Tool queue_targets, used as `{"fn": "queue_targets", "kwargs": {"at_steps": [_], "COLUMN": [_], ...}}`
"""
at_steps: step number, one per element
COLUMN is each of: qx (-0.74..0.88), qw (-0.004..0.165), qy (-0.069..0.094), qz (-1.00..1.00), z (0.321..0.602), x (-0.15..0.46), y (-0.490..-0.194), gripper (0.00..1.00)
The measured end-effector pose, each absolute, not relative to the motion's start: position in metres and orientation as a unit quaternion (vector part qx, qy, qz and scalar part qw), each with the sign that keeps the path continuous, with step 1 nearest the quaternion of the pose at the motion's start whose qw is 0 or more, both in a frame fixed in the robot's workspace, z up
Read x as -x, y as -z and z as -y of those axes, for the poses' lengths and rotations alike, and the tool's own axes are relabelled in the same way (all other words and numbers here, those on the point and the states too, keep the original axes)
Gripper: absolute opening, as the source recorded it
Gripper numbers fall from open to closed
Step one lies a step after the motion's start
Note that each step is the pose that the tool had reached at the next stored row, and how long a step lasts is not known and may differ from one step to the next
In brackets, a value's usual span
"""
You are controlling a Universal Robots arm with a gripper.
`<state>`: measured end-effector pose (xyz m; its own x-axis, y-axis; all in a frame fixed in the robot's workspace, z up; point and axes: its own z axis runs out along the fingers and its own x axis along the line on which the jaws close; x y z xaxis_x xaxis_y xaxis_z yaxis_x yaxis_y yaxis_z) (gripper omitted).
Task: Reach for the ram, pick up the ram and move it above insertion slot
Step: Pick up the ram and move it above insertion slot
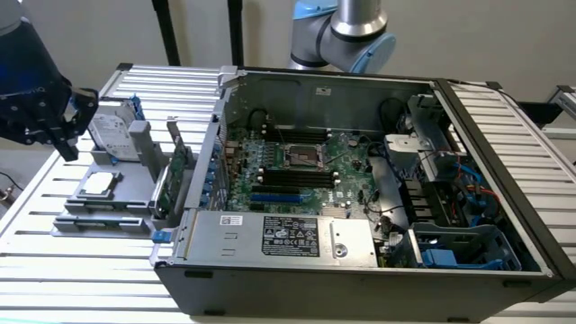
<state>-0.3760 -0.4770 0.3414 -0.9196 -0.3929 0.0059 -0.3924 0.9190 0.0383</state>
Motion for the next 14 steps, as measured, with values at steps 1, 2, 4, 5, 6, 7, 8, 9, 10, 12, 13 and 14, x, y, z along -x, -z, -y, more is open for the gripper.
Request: {"fn": "queue_targets", "kwargs": {"at_steps": [1,2,4,5,6,7,8,9,10,12,13,14], "qx": [-0.209,-0.218,-0.235,-0.244,-0.253,-0.262,-0.271,-0.279,-0.288,-0.306,-0.315,-0.323], "qw": [0.007,0.007,0.007,0.008,0.008,0.008,0.008,0.008,0.008,0.009,0.009,0.009], "qy": [0.018,0.018,0.018,0.018,0.018,0.018,0.018,0.018,0.018,0.017,0.017,0.017], "qz": [0.978,0.976,0.972,0.97,0.967,0.965,0.962,0.96,0.957,0.952,0.949,0.946], "z": [0.477,0.477,0.477,0.477,0.477,0.477,0.477,0.477,0.477,0.477,0.477,0.4771], "x": [0.376,0.376,0.376,0.376,0.376,0.376,0.376,0.376,0.376,0.376,0.3759,0.376], "y": [-0.3413,-0.3412,-0.341,-0.3409,-0.3408,-0.3407,-0.3406,-0.3404,-0.3403,-0.3399,-0.3397,-0.3394], "gripper": [0.1,0.1,0.1,0.1,0.1,0.1,0.1,0.1,0.1,0.1,0.1,0.1]}}
